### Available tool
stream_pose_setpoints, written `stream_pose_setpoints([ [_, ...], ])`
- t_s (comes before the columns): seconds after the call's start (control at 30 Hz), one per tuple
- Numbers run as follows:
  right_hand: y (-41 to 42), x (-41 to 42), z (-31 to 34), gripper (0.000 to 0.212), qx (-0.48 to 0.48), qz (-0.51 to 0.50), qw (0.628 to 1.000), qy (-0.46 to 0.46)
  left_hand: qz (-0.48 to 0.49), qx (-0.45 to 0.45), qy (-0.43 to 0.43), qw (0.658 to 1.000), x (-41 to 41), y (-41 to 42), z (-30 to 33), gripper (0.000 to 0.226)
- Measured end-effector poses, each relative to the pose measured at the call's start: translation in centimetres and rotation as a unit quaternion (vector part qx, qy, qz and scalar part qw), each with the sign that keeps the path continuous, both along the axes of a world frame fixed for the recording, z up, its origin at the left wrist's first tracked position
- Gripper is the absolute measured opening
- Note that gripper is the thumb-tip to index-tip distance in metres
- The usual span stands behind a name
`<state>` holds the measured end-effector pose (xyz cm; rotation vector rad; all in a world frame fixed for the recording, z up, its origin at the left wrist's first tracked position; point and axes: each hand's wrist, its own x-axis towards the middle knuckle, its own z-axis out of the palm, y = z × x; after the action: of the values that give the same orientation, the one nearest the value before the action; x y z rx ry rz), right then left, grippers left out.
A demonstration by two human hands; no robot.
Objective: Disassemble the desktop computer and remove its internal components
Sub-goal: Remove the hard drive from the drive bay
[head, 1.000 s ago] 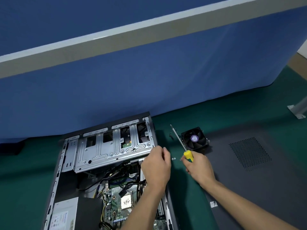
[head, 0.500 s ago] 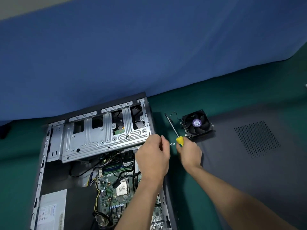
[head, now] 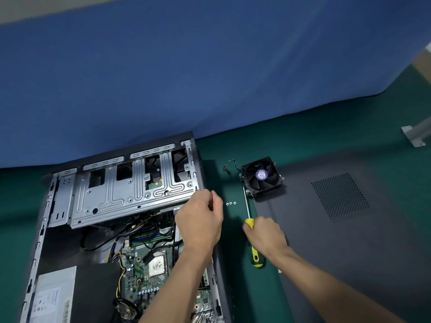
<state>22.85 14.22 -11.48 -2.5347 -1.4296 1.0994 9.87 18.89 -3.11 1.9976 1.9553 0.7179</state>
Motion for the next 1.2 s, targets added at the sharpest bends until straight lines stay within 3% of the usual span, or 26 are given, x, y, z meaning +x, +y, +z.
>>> stream_pose_setpoints([
  [0.27,0.8,-0.4,0.9,0.038,-0.032,0.097,0.992,-0.075,-0.001,-0.007,0.007,1.000,-0.1,0.0,-0.4,0.051],
  [0.4,1.2,0.2,3.7,0.036,0.031,0.097,0.993,-0.054,0.015,-0.008,-0.020,1.000,-0.2,-0.2,-0.3,0.044],
  [0.5,2.5,-0.4,7.0,0.031,0.098,0.099,0.990,-0.004,0.076,-0.009,-0.095,0.993,-0.7,-1.1,0.2,0.041],
  [0.6,4.1,-1.9,9.8,0.022,0.193,0.093,0.976,0.047,0.176,-0.006,-0.198,0.964,-2.2,-2.0,0.6,0.032],
  [0.7,5.6,-4.4,11.3,0.011,0.275,0.105,0.953,0.077,0.276,-0.096,-0.306,0.906,-4.1,-1.0,0.6,0.025],
  [0.83,6.7,-8.2,10.3,0.033,0.231,0.107,0.963,0.086,0.292,-0.259,-0.407,0.826,-5.1,-0.3,-0.1,0.035],
  [1.07,6.1,-9.7,8.1,0.049,0.221,0.102,0.969,0.043,0.235,-0.252,-0.409,0.845,-4.8,-0.7,-1.3,0.039],
  [1.2,6.2,-9.6,8.2,0.053,0.220,0.122,0.967,0.041,0.225,-0.218,-0.515,0.798,-4.5,-1.9,-1.4,0.030],
])
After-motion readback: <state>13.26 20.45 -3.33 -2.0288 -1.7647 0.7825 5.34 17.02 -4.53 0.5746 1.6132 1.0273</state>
